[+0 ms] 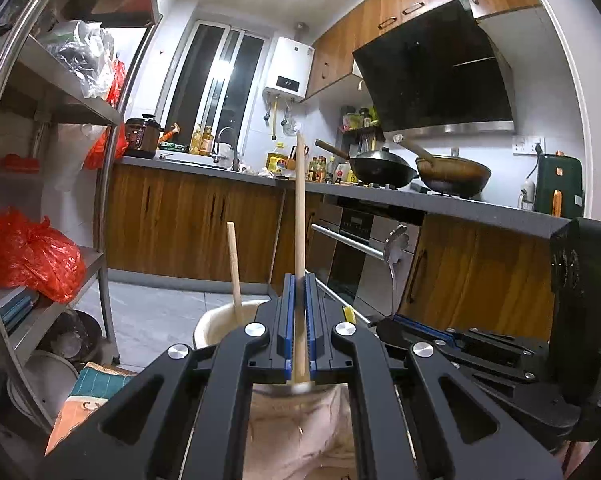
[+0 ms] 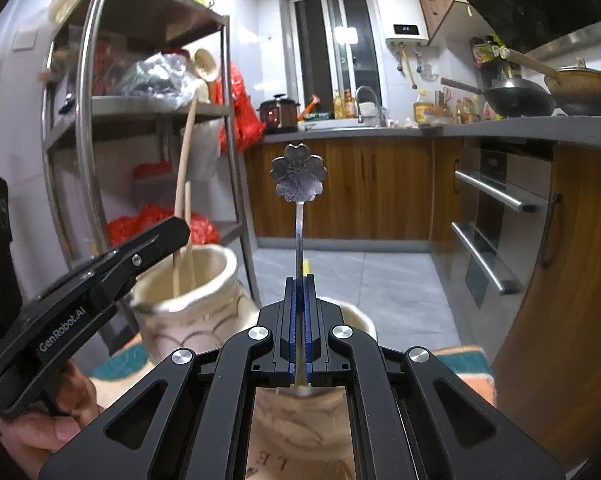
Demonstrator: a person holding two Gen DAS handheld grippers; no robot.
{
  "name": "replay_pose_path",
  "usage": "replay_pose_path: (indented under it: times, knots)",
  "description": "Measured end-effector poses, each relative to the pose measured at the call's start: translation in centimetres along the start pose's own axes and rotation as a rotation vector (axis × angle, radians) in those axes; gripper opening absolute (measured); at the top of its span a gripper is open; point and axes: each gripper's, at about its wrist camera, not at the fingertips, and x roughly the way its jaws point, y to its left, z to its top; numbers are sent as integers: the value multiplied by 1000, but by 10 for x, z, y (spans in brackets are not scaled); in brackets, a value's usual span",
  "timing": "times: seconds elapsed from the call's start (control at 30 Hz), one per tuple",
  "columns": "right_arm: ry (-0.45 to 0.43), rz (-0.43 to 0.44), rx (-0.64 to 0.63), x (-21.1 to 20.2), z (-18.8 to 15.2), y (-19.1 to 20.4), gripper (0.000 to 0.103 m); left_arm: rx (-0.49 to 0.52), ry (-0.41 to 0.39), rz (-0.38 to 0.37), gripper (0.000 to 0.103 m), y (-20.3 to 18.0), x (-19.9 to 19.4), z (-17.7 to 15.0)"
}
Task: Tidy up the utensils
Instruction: 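Lower the spoon into the holder with the right tool while the left tool drops the chopstick in, then withdraw both open tools back over the table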
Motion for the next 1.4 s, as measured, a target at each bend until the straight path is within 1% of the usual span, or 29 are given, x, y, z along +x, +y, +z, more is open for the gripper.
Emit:
replay_pose_path:
  times: [0.2, 0.43, 0.57, 0.73, 0.83, 0.87, 0.9, 0.93, 0.97, 1.0, 1.13, 1.4]
  knots:
    - [40, -2, -5, 2, -5, 1, 4, -63, 1, -24, 5, 10, 1, 7]
    - [72, -10, -5, 8, -7, 0, 4, -69, 28, -25, 5, 14, 10, 4]
    - [87, -23, -16, 11, -9, 2, 4, -45, 61, -2, 5, 14, 13, 1]
    - [92, -26, -8, 11, -8, 1, 4, -7, 72, 30, 5, 12, 13, 0]
    - [93, -27, -8, 11, -8, 1, 5, -7, 81, 29, 7, 12, 13, -1]
    - [94, -28, -8, 11, -8, 1, 7, -7, 85, 27, 10, 12, 12, -1]
    - [90, -30, -8, 9, -8, 0, 10, -10, 85, 26, 16, 13, 11, 0]
    - [85, -31, -7, 8, -7, -1, 11, -14, 82, 25, 19, 14, 10, 1]
    - [83, -29, -5, 7, -6, -1, 12, -16, 81, 24, 25, 14, 9, 1]
    - [82, -29, -3, 6, -6, -2, 13, -16, 78, 24, 27, 15, 7, 2]
    - [66, -31, -4, -1, -4, -5, 20, -13, 70, 24, 29, 16, 0, 6]
    - [53, -29, -13, -26, -4, -9, 20, -17, 51, 16, 29, 22, -31, 13]
